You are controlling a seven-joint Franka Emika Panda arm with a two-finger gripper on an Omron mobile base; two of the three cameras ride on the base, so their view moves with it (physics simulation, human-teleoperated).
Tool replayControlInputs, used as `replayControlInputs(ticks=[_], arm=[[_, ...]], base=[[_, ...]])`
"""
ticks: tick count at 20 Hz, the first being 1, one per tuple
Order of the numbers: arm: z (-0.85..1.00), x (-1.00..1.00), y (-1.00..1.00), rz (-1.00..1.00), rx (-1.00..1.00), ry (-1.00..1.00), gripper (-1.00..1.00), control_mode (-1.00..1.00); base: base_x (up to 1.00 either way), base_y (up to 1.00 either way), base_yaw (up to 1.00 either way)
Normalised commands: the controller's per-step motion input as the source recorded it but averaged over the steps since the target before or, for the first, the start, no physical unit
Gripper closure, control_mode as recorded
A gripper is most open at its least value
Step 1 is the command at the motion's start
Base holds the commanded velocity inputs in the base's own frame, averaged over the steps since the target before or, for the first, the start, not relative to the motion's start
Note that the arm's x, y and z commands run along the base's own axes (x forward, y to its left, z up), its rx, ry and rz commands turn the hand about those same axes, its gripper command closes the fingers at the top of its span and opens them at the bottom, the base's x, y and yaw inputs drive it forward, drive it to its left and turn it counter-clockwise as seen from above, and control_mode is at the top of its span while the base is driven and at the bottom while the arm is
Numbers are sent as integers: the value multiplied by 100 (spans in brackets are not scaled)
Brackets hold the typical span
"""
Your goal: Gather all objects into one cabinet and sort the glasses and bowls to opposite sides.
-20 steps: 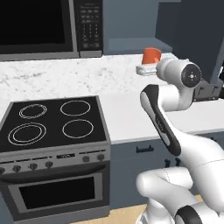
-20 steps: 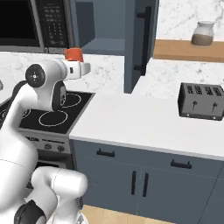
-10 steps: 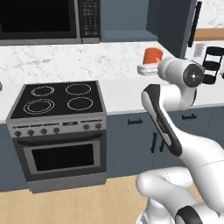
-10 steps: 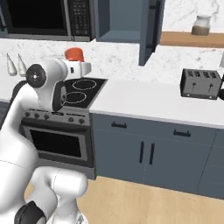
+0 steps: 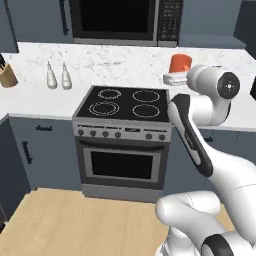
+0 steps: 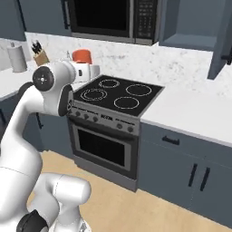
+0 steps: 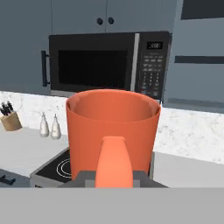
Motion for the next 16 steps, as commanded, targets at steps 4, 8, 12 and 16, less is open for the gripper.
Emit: replayControlInputs(ticks=[4,8,12,16], arm=[[0,0,0,0,0,0,100,100],[0,0,0,0,0,0,100,100],[0,0,0,0,0,0,100,100],[0,0,0,0,0,0,100,100]], base=[[0,39,55],[-3,34,54],[-6,29,52],[-6,26,51]])
